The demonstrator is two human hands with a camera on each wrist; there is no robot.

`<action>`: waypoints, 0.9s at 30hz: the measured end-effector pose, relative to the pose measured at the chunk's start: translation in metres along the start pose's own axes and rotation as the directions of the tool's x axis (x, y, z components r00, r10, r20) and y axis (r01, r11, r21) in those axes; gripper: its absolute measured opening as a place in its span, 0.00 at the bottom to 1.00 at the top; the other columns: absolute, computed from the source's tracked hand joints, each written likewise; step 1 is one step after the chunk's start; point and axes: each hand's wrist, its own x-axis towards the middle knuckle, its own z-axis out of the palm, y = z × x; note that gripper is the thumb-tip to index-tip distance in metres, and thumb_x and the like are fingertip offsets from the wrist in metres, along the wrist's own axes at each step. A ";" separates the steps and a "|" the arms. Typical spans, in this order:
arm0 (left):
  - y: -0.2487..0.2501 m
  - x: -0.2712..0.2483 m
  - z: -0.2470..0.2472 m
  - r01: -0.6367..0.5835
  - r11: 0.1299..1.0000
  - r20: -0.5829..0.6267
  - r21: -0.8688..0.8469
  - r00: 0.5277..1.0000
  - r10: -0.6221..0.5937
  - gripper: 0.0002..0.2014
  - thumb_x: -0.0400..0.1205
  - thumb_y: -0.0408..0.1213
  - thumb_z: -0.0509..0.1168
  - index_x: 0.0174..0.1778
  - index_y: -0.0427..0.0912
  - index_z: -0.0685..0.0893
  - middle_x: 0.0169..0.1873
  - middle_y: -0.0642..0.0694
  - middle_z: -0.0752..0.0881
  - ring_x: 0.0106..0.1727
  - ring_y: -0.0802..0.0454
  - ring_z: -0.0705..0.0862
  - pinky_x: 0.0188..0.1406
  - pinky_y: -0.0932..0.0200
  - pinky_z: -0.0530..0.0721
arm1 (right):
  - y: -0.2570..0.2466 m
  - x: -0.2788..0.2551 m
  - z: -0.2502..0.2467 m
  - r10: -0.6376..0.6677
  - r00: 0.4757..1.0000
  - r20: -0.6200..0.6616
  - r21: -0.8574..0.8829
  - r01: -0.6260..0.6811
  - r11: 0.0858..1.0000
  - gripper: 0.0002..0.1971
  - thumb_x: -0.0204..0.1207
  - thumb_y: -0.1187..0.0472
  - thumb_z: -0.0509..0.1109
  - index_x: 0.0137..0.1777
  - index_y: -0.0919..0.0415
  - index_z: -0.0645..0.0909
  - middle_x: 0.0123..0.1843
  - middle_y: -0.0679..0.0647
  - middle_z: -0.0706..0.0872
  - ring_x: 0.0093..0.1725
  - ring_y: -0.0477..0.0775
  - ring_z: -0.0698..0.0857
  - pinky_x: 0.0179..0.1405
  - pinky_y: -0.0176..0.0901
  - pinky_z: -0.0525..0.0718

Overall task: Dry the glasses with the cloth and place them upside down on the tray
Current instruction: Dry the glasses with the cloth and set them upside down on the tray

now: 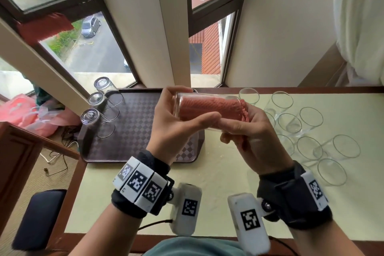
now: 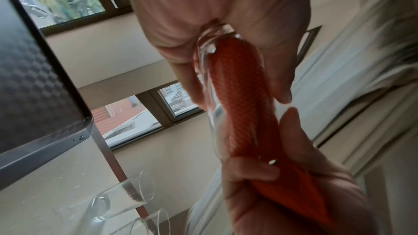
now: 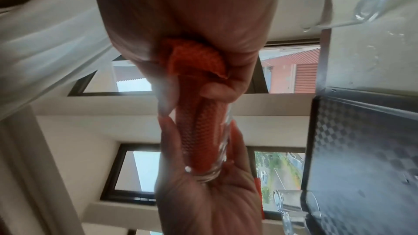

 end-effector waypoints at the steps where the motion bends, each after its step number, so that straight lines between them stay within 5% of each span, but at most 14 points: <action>1: 0.001 0.001 -0.002 0.010 1.000 0.024 -0.004 1.000 -0.010 0.36 0.56 0.42 0.84 0.57 0.42 0.76 0.48 0.41 0.88 0.46 0.47 0.92 0.44 0.56 0.90 | -0.003 0.000 0.000 0.001 1.000 0.016 0.008 -0.001 1.000 0.13 0.68 0.66 0.71 0.54 0.64 0.82 0.42 0.52 0.89 0.36 0.48 0.82 0.28 0.37 0.81; 5: 0.002 0.009 -0.017 0.188 0.981 0.145 0.053 0.970 -0.194 0.48 0.52 0.60 0.87 0.65 0.45 0.77 0.52 0.41 0.89 0.43 0.48 0.91 0.37 0.60 0.89 | -0.010 0.000 0.003 -0.139 0.990 -0.004 -0.140 0.137 0.981 0.14 0.66 0.74 0.78 0.49 0.61 0.83 0.42 0.49 0.90 0.39 0.44 0.87 0.37 0.35 0.85; 8: 0.002 0.009 -0.019 0.246 0.969 0.168 0.019 0.955 -0.246 0.50 0.50 0.60 0.87 0.65 0.42 0.79 0.44 0.44 0.92 0.31 0.51 0.87 0.27 0.65 0.86 | -0.009 0.003 0.003 -0.307 0.951 0.037 -0.401 0.296 0.867 0.23 0.62 0.80 0.76 0.47 0.50 0.83 0.41 0.37 0.90 0.45 0.38 0.89 0.45 0.31 0.86; 10: 0.001 0.007 -0.019 0.189 0.982 0.116 -0.026 0.976 -0.185 0.45 0.49 0.58 0.88 0.59 0.41 0.82 0.42 0.45 0.91 0.31 0.52 0.86 0.27 0.64 0.87 | -0.004 0.004 0.003 -0.315 0.947 0.066 -0.472 0.308 0.826 0.21 0.62 0.76 0.74 0.48 0.49 0.82 0.41 0.39 0.90 0.44 0.40 0.89 0.45 0.34 0.87; 14: 0.003 0.003 -0.021 -0.071 0.991 0.131 0.112 0.990 0.056 0.36 0.56 0.44 0.87 0.58 0.41 0.81 0.50 0.44 0.90 0.46 0.47 0.92 0.38 0.59 0.91 | -0.005 0.001 0.002 -0.105 0.992 0.068 -0.200 0.117 0.973 0.17 0.65 0.71 0.71 0.54 0.60 0.81 0.42 0.47 0.90 0.39 0.43 0.86 0.36 0.36 0.85; 17: 0.002 0.000 -0.018 -0.207 0.954 0.172 0.217 0.970 0.172 0.33 0.60 0.41 0.84 0.60 0.44 0.79 0.55 0.43 0.89 0.51 0.46 0.92 0.43 0.55 0.92 | -0.008 0.003 0.001 -0.062 0.997 0.045 -0.113 0.067 0.991 0.16 0.65 0.67 0.74 0.53 0.60 0.80 0.41 0.46 0.90 0.36 0.45 0.83 0.30 0.36 0.83; 20: 0.004 0.003 -0.022 -0.045 0.985 0.186 0.164 0.983 0.014 0.38 0.56 0.48 0.86 0.61 0.44 0.81 0.53 0.43 0.89 0.43 0.49 0.92 0.34 0.61 0.89 | -0.009 0.003 0.003 -0.146 0.989 0.033 -0.129 0.149 0.980 0.17 0.62 0.72 0.79 0.50 0.60 0.82 0.39 0.46 0.90 0.38 0.45 0.86 0.34 0.35 0.85; 23: 0.004 0.005 -0.034 0.193 0.976 0.238 0.096 0.948 -0.211 0.36 0.53 0.63 0.85 0.54 0.50 0.89 0.41 0.47 0.90 0.29 0.56 0.83 0.21 0.69 0.81 | -0.005 0.003 0.004 -0.259 0.964 0.062 -0.338 0.264 0.903 0.20 0.58 0.75 0.78 0.48 0.56 0.83 0.42 0.43 0.90 0.46 0.48 0.90 0.44 0.43 0.91; 27: 0.003 0.000 -0.034 0.086 0.987 0.181 0.138 0.977 -0.111 0.31 0.55 0.56 0.86 0.52 0.48 0.91 0.40 0.45 0.91 0.28 0.57 0.85 0.22 0.69 0.82 | 0.000 0.000 0.006 -0.192 0.979 0.064 -0.344 0.202 0.917 0.19 0.60 0.73 0.75 0.50 0.55 0.82 0.43 0.44 0.91 0.47 0.48 0.90 0.44 0.42 0.90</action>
